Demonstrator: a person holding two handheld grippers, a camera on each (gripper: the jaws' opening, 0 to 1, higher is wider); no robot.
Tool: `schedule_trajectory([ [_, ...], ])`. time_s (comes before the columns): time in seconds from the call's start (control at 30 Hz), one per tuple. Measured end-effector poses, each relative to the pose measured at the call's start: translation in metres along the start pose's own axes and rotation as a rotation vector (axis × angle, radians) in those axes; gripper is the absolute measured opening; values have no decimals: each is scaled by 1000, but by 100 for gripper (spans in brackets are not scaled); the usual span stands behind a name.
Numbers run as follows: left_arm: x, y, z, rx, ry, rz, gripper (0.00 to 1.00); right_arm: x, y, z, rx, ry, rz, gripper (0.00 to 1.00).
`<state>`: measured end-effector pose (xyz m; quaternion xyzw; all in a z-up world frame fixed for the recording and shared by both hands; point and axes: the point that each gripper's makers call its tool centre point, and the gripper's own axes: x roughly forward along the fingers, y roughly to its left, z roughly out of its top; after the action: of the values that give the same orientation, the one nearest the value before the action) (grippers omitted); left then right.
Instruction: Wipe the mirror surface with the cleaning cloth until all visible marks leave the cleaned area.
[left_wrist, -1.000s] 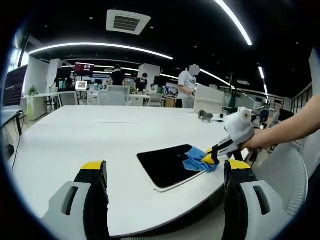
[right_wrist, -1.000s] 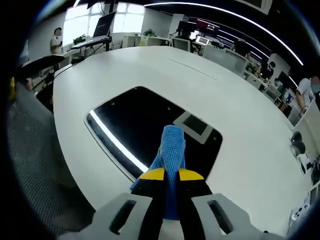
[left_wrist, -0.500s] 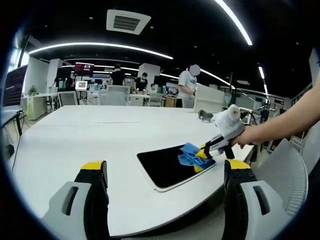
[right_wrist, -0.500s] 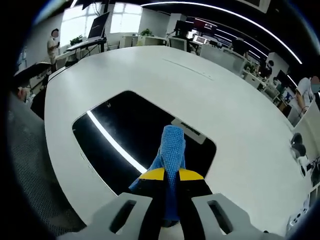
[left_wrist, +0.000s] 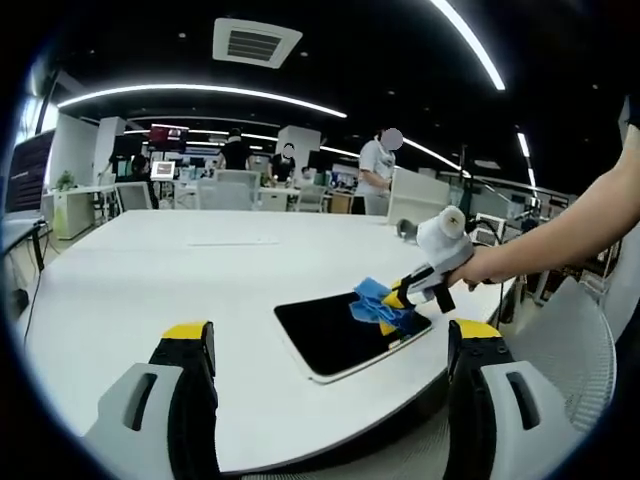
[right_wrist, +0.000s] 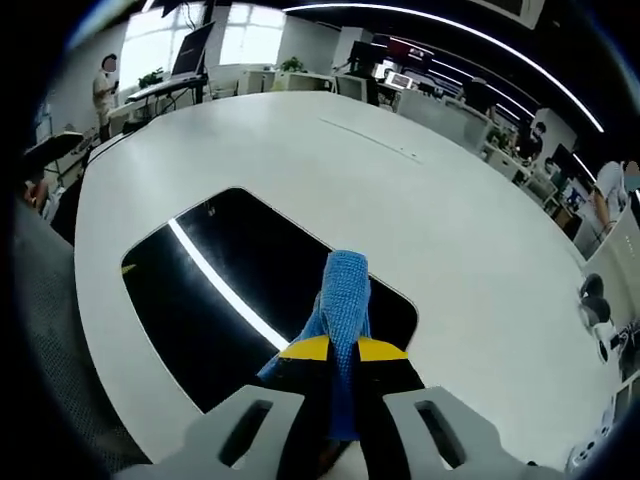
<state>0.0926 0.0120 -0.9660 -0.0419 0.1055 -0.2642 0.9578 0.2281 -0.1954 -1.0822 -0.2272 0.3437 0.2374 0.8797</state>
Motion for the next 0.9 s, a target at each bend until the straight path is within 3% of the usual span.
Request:
schedule_trajectory([
  [0.3, 0, -1, 0, 0, 0, 0, 95, 12, -15, 8, -8, 12, -9, 2],
  [0.73, 0, -1, 2, 3, -1, 6, 95, 24, -29, 16, -108, 39, -19, 2],
  [0.9, 0, -1, 1, 3, 1, 5, 95, 26, -32, 17, -97, 35, -21, 2],
])
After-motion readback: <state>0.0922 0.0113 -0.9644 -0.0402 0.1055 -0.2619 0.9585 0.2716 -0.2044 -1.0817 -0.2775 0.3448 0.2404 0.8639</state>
